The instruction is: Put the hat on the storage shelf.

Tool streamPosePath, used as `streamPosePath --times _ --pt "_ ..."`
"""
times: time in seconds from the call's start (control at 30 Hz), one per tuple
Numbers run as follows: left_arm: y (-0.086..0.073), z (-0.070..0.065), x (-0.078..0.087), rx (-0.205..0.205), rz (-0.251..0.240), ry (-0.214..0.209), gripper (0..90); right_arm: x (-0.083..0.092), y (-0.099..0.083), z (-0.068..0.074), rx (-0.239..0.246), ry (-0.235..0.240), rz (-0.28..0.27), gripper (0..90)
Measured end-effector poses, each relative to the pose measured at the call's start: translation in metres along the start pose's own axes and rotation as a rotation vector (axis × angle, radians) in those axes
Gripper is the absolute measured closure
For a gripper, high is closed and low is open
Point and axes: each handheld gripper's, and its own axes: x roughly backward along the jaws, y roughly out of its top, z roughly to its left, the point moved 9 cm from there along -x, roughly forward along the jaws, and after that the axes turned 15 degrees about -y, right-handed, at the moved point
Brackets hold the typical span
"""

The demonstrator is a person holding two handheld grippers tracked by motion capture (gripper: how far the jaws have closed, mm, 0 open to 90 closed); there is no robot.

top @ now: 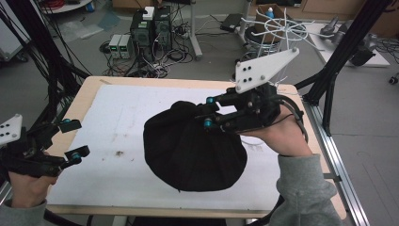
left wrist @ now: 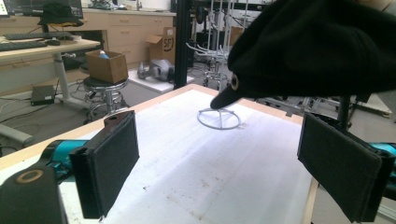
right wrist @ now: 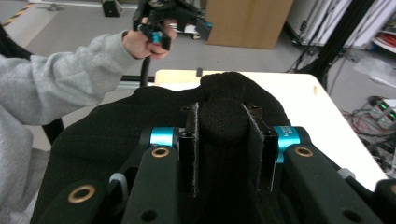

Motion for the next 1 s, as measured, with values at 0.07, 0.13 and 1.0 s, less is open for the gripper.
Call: streamPosePath --times 0.07,0.13,1.0 --pt "0.000 0.001 0.000 0.000 0.001 0.003 12.8 0.002 0.004 -0.005 -0.009 -0.018 0.004 70.4" --pt "0.000 0.001 0.000 0.003 -0.001 0.002 12.8 0.003 0.006 -0.009 -0.017 -0.030 0.009 70.4" --pt "-0.004 0.020 0.018 0.025 -0.020 0.055 12.8 0.011 0.090 -0.060 0.007 -0.111 0.056 70.4"
